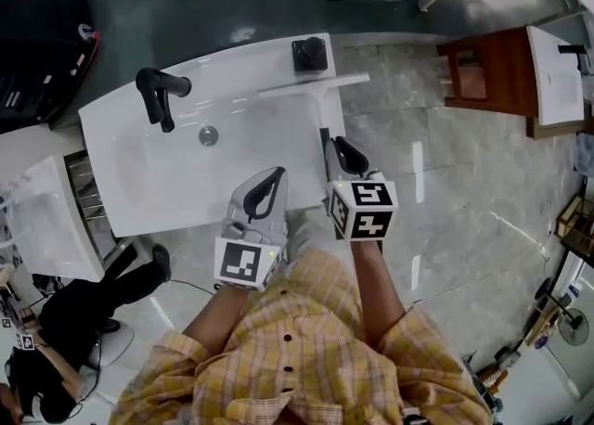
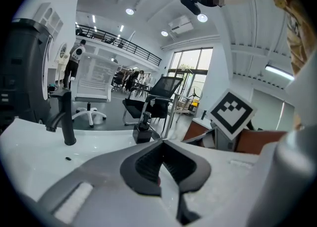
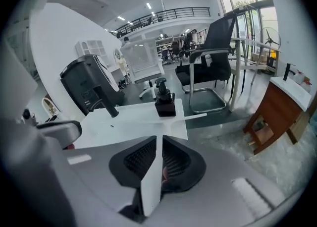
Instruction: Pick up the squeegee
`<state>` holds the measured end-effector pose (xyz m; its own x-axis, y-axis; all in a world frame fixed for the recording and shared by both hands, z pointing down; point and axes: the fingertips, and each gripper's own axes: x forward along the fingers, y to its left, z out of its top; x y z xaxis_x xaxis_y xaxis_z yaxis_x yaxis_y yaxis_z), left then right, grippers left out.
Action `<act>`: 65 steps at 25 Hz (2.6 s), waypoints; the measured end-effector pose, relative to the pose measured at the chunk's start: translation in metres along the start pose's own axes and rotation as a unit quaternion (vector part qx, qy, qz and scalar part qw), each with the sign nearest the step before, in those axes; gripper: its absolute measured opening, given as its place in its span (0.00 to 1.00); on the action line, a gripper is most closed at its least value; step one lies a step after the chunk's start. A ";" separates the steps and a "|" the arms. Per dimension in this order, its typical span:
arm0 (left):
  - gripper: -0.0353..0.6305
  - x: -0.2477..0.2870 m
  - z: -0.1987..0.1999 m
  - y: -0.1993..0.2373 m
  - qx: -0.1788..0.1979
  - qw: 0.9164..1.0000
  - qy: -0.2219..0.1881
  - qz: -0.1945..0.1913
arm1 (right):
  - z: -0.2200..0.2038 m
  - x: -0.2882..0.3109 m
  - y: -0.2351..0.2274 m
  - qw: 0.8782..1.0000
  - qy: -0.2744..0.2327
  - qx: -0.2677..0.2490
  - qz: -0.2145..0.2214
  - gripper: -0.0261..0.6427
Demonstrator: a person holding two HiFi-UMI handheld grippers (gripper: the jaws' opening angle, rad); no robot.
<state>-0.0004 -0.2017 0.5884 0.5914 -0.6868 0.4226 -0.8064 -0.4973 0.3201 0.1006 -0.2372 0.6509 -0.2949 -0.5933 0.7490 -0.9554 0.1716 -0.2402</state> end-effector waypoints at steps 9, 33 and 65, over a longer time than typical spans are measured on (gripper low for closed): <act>0.06 0.014 -0.017 0.005 -0.007 1.000 0.023 0.006 | -0.021 0.031 -0.008 0.996 0.083 0.013 0.008 0.17; 0.06 0.033 -0.024 0.008 -0.043 0.999 0.027 0.010 | -0.053 0.075 -0.018 0.985 0.171 -0.015 -0.032 0.19; 0.06 -0.014 0.027 0.008 -0.014 0.999 -0.014 0.036 | -0.008 -0.010 -0.007 0.998 0.033 0.043 0.011 0.17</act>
<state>-0.0154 -0.2104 0.5621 0.5313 -0.7352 0.4210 -0.8457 -0.4313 0.3142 0.1096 -0.2262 0.6505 -0.3196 -0.5371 0.7807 -0.9445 0.1141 -0.3081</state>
